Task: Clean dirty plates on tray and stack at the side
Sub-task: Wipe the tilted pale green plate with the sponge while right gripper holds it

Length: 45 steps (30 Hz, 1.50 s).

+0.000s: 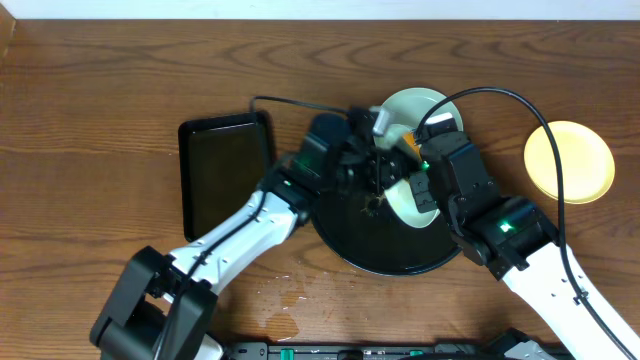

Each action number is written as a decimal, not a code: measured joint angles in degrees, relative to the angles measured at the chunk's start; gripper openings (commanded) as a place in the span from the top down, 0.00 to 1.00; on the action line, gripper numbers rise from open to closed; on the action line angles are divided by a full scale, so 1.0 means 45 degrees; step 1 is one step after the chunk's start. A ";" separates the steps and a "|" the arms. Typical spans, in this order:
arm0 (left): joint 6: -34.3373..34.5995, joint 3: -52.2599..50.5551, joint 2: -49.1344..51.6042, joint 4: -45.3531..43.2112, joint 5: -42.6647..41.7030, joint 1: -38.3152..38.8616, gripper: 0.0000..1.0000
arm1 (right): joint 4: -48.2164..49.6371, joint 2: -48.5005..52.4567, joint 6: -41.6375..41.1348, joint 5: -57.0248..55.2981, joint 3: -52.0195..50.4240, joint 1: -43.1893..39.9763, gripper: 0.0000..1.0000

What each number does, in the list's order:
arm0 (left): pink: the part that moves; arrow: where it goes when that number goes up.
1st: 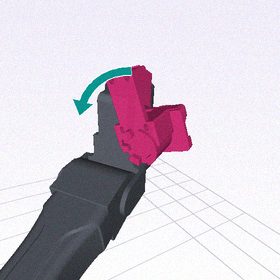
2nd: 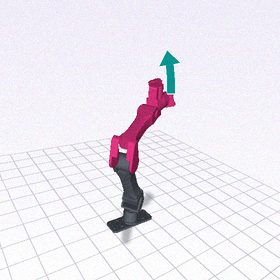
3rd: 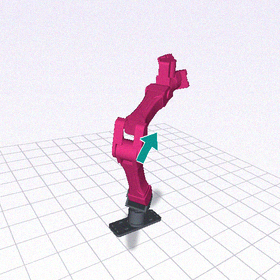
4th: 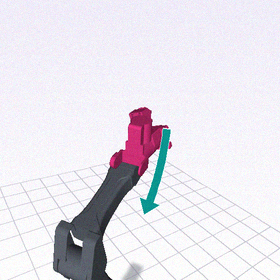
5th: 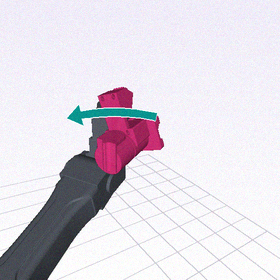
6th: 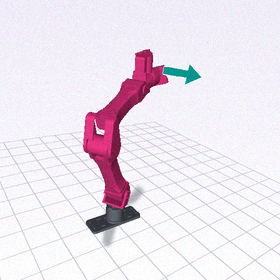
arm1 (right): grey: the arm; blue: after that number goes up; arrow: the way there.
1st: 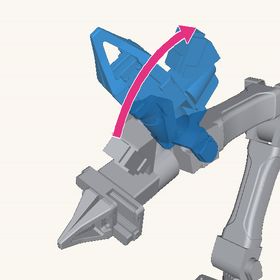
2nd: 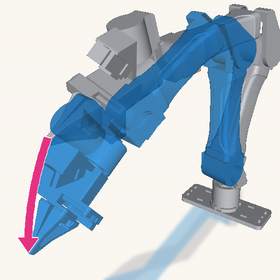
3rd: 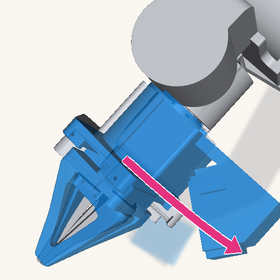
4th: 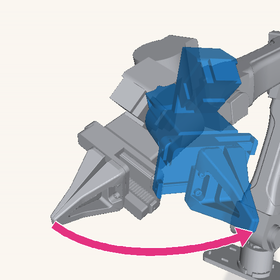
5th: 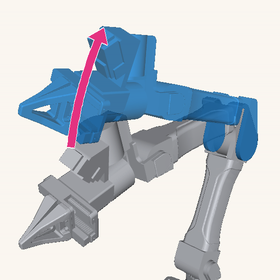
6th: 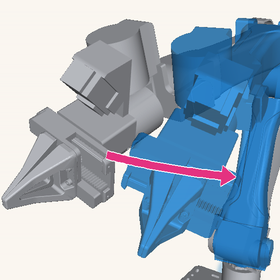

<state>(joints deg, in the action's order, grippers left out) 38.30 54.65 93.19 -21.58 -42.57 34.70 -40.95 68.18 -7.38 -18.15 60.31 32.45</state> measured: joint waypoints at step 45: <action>-0.0690 0.0073 -0.0262 0.4172 -0.0758 0.1559 0.93 | 0.0024 0.0000 0.0160 0.0631 0.0160 0.0010 0.99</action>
<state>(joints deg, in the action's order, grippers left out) 35.20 54.98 92.01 -2.81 -45.98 41.71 -40.84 68.18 -6.66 -15.31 61.04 32.49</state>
